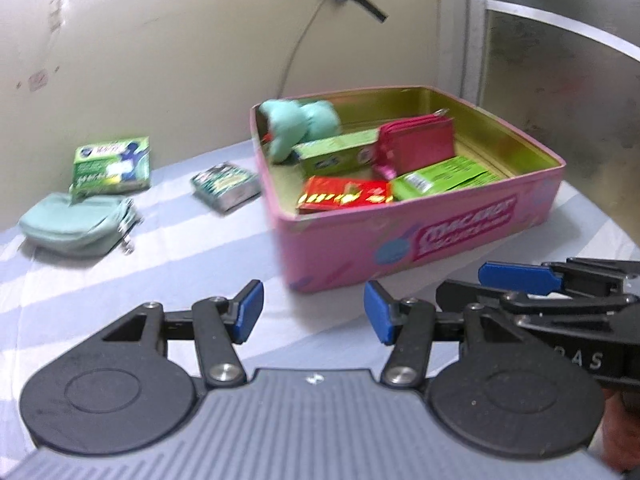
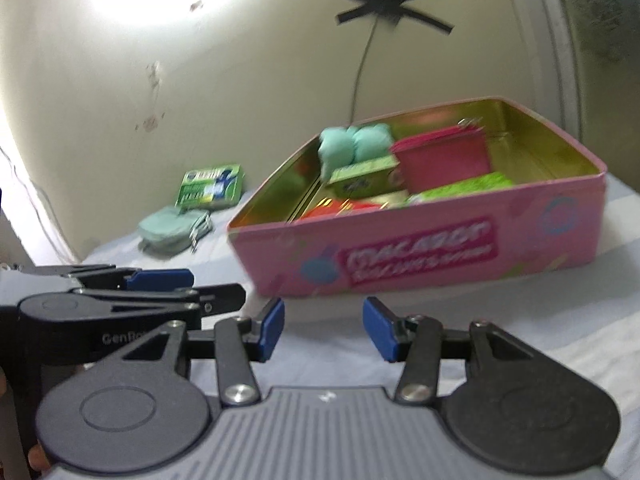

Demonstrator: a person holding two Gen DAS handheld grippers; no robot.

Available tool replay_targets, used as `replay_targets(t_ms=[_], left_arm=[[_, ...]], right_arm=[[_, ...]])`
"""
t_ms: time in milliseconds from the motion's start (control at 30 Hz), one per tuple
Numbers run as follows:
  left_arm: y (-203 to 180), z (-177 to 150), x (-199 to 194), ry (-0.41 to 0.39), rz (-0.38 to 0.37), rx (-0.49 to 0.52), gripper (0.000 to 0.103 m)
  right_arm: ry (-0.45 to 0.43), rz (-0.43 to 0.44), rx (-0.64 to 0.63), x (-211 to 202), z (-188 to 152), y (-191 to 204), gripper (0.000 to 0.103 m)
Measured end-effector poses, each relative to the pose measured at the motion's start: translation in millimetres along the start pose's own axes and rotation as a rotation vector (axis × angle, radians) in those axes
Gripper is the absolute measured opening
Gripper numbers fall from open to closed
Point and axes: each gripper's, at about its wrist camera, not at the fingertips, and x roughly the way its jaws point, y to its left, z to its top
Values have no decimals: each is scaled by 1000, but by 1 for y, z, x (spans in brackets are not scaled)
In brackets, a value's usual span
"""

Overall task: Organize objects
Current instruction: 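Move the right gripper back to the green-white tissue pack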

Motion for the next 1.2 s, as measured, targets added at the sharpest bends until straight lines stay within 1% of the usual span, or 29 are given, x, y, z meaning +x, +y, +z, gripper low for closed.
replay_targets(t_ms=[400, 467, 500, 567, 667, 733, 767, 833, 933, 967, 1000, 1033, 1100, 1133, 1200], left_arm=[[56, -27, 16, 39, 74, -68, 59], [68, -30, 19, 41, 86, -84, 59], [75, -31, 20, 42, 94, -92, 59], [89, -34, 24, 42, 114, -105, 59], [113, -36, 29, 38, 156, -124, 59], [131, -37, 32, 26, 188, -137, 61], [138, -38, 32, 17, 211, -141, 62], [153, -39, 32, -14, 263, -135, 62], [173, -44, 33, -55, 315, -155, 63], [182, -47, 34, -47, 306, -192, 63], [191, -47, 32, -44, 265, -244, 63], [197, -48, 30, -61, 239, -282, 63], [204, -49, 27, -71, 218, -311, 64], [206, -48, 27, -68, 198, -319, 64], [208, -47, 29, -55, 186, -324, 65]], right_arm=[[110, 32, -65, 39, -15, 47, 46], [135, 38, -89, 46, -18, 57, 46], [143, 39, -105, 49, -19, 62, 51], [146, 31, -154, 56, -20, 77, 54], [174, 49, -202, 67, -18, 99, 54], [198, 68, -230, 77, -14, 114, 53], [207, 75, -247, 82, -9, 123, 51], [198, 84, -288, 90, 5, 139, 50], [164, 80, -358, 105, 43, 166, 51], [159, 65, -378, 113, 56, 174, 51], [163, 46, -393, 126, 69, 183, 51], [179, 24, -401, 142, 84, 190, 51], [223, -21, -406, 176, 107, 197, 52], [251, -45, -402, 194, 117, 199, 53], [317, -92, -375, 231, 134, 199, 54]])
